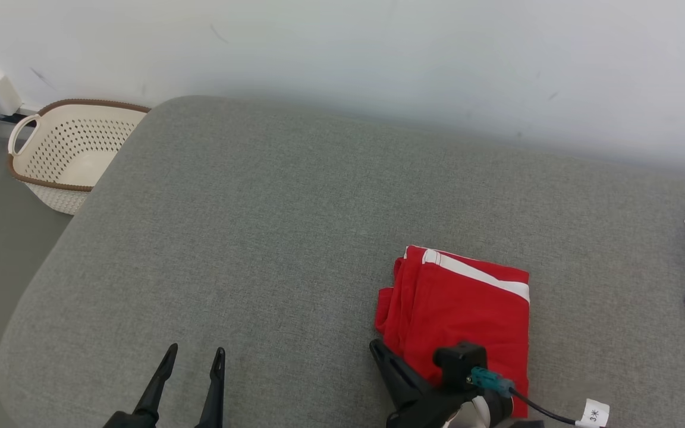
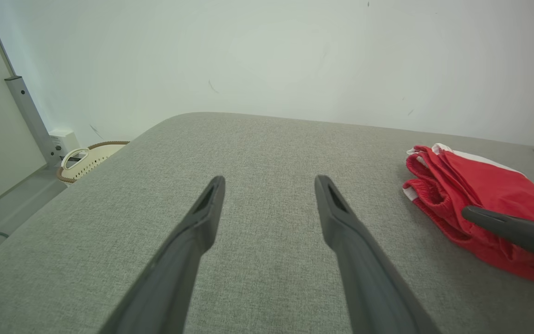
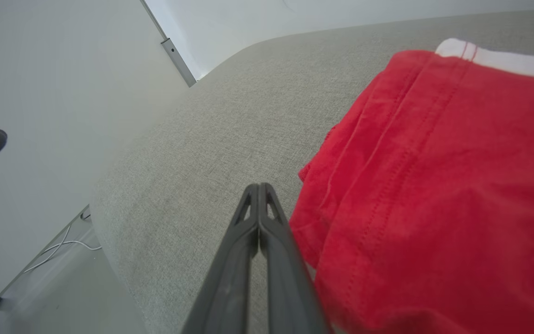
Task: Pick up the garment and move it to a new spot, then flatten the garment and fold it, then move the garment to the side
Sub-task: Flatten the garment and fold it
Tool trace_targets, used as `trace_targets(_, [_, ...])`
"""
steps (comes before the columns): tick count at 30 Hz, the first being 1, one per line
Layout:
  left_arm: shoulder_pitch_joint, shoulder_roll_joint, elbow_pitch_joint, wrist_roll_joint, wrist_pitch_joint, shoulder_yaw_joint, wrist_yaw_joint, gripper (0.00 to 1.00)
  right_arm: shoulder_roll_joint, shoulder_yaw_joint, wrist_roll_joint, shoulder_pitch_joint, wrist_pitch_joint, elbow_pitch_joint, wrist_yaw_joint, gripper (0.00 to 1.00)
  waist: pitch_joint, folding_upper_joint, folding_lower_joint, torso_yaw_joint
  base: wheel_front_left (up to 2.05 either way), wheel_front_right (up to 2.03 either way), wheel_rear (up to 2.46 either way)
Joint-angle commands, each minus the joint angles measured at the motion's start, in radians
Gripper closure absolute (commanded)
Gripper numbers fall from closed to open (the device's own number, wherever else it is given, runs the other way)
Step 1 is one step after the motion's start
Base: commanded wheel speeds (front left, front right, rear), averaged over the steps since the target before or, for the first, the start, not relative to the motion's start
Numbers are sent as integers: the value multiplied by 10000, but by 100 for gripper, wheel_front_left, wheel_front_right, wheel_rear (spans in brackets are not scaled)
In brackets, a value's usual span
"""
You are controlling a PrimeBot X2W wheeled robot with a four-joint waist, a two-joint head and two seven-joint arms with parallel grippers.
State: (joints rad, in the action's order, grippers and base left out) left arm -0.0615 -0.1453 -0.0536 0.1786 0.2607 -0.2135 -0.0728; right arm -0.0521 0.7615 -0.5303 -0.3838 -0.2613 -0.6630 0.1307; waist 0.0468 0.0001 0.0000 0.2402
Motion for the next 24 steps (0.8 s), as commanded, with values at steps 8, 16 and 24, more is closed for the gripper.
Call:
trace_targets(8, [263,-32,72,81,65,64,-137,0,13,-642,-83,-108,-44,942,1,100,-174,-1,0,-211,0,0,0])
trace_targets(16, [513,-42,167,110,65,194,-246,0,16,-2805,1174,327,-44,1782,1,100,-411,-1,0,-622,0,0,0])
trace_targets(24, [734,-90,292,131,64,307,-302,0,-324,-5040,2308,1090,-44,2152,1,100,-618,-1,0,-945,0,0,0])
